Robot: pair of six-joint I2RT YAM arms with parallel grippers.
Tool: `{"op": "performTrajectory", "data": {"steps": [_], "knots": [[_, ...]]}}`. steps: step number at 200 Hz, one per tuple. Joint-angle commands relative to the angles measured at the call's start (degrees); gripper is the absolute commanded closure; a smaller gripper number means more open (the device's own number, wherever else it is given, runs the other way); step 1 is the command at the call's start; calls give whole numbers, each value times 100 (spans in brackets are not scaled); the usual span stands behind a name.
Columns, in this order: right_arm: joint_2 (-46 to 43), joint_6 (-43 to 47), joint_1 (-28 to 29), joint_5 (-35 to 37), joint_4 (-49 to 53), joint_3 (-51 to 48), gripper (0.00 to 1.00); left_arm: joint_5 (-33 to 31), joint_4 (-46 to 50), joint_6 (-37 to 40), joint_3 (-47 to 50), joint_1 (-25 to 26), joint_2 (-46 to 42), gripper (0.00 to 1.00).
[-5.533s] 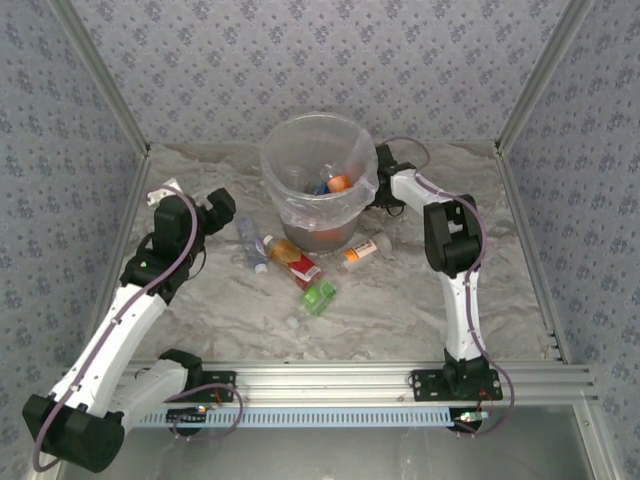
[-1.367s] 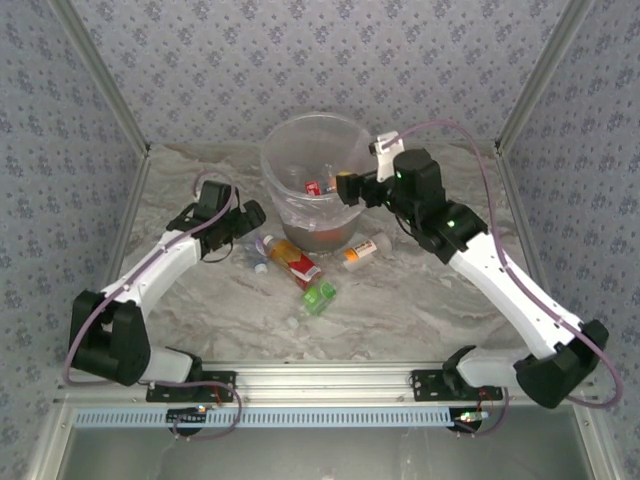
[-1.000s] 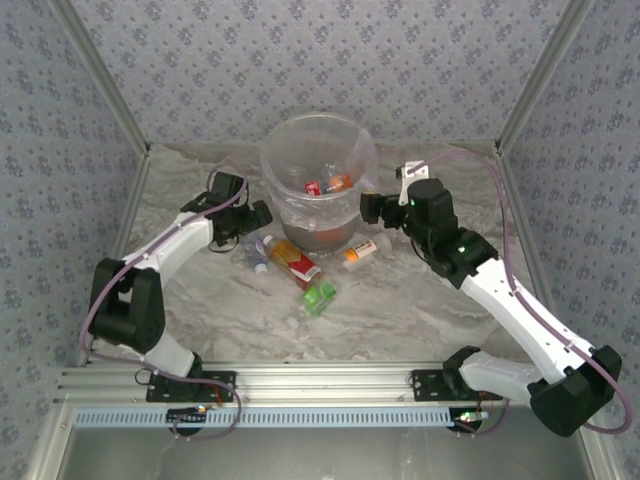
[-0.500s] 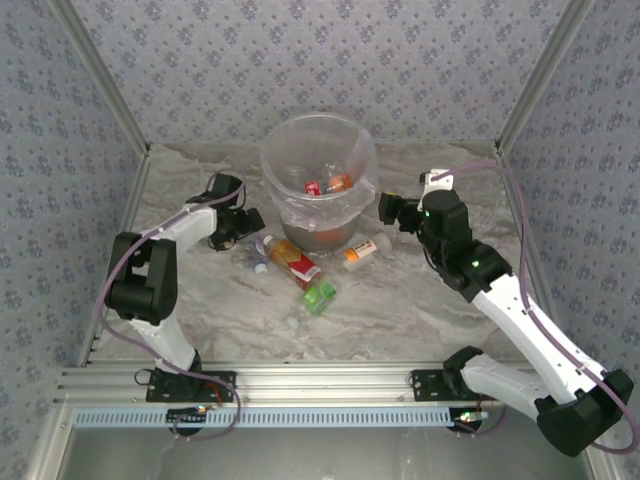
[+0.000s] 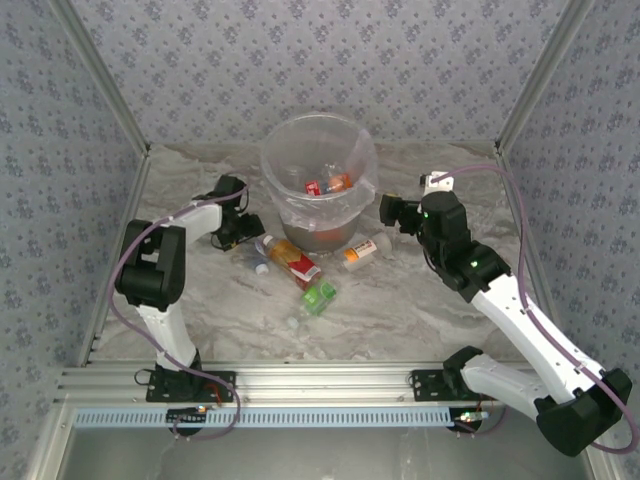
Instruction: Put the plastic bottles in the bin
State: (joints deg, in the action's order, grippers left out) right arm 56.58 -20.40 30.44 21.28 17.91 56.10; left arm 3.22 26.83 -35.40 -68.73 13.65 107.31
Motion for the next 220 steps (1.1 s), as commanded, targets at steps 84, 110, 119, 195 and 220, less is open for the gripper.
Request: {"op": "performTrajectory", "data": {"steps": [84, 110, 119, 195, 220], "knots": [[206, -121, -38, 48, -117, 112, 1, 34, -57, 223, -58, 76, -64, 53], [219, -128, -43, 53, -121, 108, 1, -36, -79, 235, 14, 76, -304, 56], [217, -139, -42, 51, -132, 94, 0, -58, -136, 235, 85, 76, -437, 58], [235, -182, -50, 35, -181, 78, 0, -381, -2, 333, 181, 76, -1409, 64], [239, -207, -47, 34, -183, 81, 1, -529, -74, 228, 298, 111, -2046, 66]]}}
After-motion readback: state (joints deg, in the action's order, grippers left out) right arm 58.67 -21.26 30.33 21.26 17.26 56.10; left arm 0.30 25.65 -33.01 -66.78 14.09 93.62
